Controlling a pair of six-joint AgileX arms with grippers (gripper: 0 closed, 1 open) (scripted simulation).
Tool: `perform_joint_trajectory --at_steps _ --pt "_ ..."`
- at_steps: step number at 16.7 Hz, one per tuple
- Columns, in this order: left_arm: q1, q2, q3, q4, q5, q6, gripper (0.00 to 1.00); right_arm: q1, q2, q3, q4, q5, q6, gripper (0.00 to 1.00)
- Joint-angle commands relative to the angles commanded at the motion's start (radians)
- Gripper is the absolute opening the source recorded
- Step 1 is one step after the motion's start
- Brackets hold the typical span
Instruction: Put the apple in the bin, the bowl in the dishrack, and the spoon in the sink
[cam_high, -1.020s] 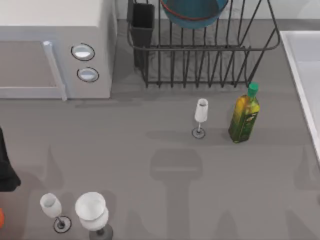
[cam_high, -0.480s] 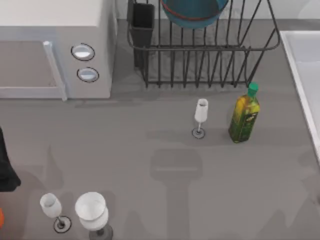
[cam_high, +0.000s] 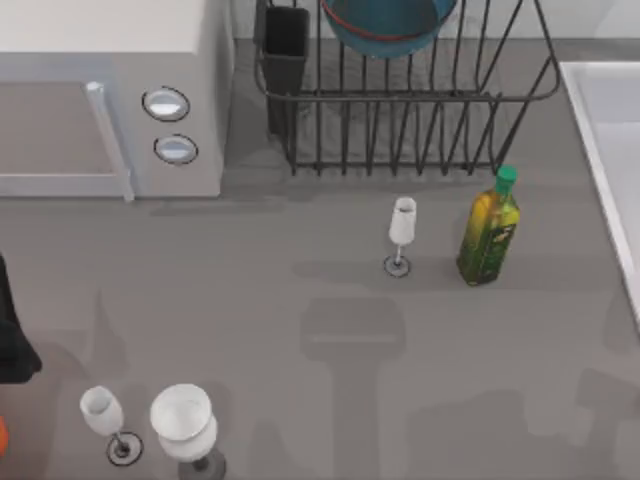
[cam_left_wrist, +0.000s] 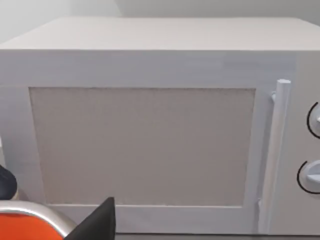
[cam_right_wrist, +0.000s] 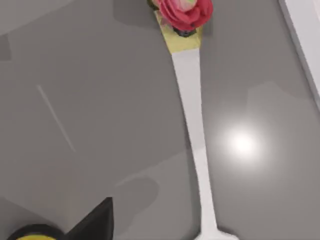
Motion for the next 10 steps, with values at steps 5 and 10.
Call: perform_joint_trajectory --at_steps 5,10 --pt "0.000 0.000 0.000 0.000 0.000 0.000 1.00 -0.018 0.163 0.120 -0.124 -0.009 -0.166 1.00" --pt "0.000 0.000 0.000 0.000 0.000 0.000 1.00 -0.014 0.163 0.119 -0.124 -0.009 -0.168 1.00"
